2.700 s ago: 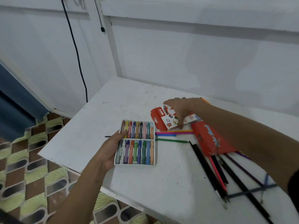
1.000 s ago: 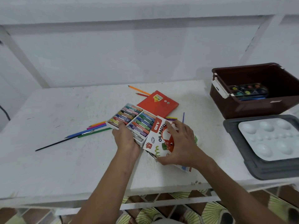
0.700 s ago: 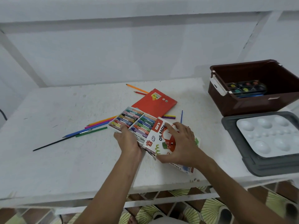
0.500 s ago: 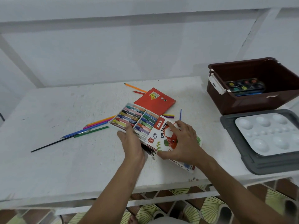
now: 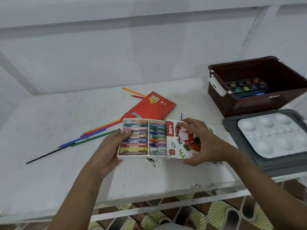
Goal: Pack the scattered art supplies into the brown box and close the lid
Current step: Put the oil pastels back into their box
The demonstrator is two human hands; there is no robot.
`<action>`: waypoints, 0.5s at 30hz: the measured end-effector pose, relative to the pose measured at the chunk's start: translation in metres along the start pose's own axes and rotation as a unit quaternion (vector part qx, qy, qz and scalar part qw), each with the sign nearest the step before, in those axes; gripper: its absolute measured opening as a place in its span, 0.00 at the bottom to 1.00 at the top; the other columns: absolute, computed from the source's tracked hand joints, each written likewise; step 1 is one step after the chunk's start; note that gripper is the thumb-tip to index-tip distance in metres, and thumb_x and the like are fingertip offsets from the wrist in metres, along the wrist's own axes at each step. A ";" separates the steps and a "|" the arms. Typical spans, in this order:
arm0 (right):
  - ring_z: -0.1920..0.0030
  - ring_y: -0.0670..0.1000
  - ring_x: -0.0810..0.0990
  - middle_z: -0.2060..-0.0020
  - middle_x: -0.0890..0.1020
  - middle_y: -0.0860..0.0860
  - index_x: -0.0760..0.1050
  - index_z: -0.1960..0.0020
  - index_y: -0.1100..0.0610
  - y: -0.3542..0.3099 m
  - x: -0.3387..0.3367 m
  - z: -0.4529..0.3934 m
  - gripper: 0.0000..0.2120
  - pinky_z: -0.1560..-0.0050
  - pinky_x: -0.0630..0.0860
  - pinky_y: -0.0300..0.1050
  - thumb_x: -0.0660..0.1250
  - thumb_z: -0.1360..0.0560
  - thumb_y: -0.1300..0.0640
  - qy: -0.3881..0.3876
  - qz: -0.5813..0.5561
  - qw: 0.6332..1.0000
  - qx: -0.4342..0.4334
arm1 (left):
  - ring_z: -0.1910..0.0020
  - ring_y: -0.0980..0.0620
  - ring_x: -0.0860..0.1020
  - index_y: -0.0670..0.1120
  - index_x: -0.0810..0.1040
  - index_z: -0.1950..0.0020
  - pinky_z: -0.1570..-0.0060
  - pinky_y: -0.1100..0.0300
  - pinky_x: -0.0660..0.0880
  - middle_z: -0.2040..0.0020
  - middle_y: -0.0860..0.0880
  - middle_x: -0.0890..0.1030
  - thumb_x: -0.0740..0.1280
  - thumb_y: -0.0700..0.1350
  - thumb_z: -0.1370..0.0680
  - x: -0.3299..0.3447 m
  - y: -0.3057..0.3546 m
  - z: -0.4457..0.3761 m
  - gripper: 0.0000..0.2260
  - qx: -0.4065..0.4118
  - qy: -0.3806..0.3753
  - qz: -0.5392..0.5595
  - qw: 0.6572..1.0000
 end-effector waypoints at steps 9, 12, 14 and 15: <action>0.30 0.44 0.51 0.32 0.54 0.36 0.50 0.29 0.34 0.010 0.021 0.015 0.50 0.27 0.59 0.54 0.74 0.44 0.36 -0.029 0.011 0.999 -0.018 | 0.51 0.43 0.83 0.49 0.75 0.39 0.46 0.43 0.78 0.49 0.44 0.84 0.72 0.37 0.28 0.005 -0.020 -0.001 0.19 -0.011 0.022 -0.173 0.985; 0.30 0.43 0.50 0.34 0.52 0.35 0.50 0.31 0.31 0.012 0.026 0.018 0.49 0.27 0.59 0.52 0.75 0.44 0.37 -0.032 0.024 0.999 -0.020 | 0.56 0.47 0.84 0.50 0.75 0.41 0.49 0.46 0.80 0.52 0.47 0.85 0.73 0.39 0.28 0.001 -0.028 -0.004 0.17 -0.018 0.077 -0.231 0.970; 0.31 0.41 0.48 0.34 0.51 0.34 0.50 0.31 0.32 0.013 0.027 0.020 0.49 0.27 0.57 0.50 0.76 0.43 0.38 -0.030 0.030 0.999 -0.019 | 0.56 0.49 0.84 0.50 0.74 0.42 0.52 0.50 0.81 0.52 0.48 0.84 0.74 0.41 0.28 0.001 -0.030 -0.004 0.17 -0.018 0.103 -0.262 0.959; 0.31 0.40 0.47 0.34 0.51 0.35 0.50 0.30 0.33 0.014 0.027 0.020 0.49 0.27 0.56 0.49 0.76 0.43 0.38 -0.028 0.039 0.999 -0.020 | 0.56 0.49 0.84 0.50 0.74 0.42 0.53 0.51 0.81 0.51 0.48 0.83 0.74 0.42 0.28 -0.001 -0.031 -0.004 0.17 -0.020 0.113 -0.279 0.953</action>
Point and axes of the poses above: each hand's wrist, its own z-axis away from the middle knuckle, its own x-axis out of the palm, y = z × x, the point moved 7 cm from there along -z, towards the middle knuckle
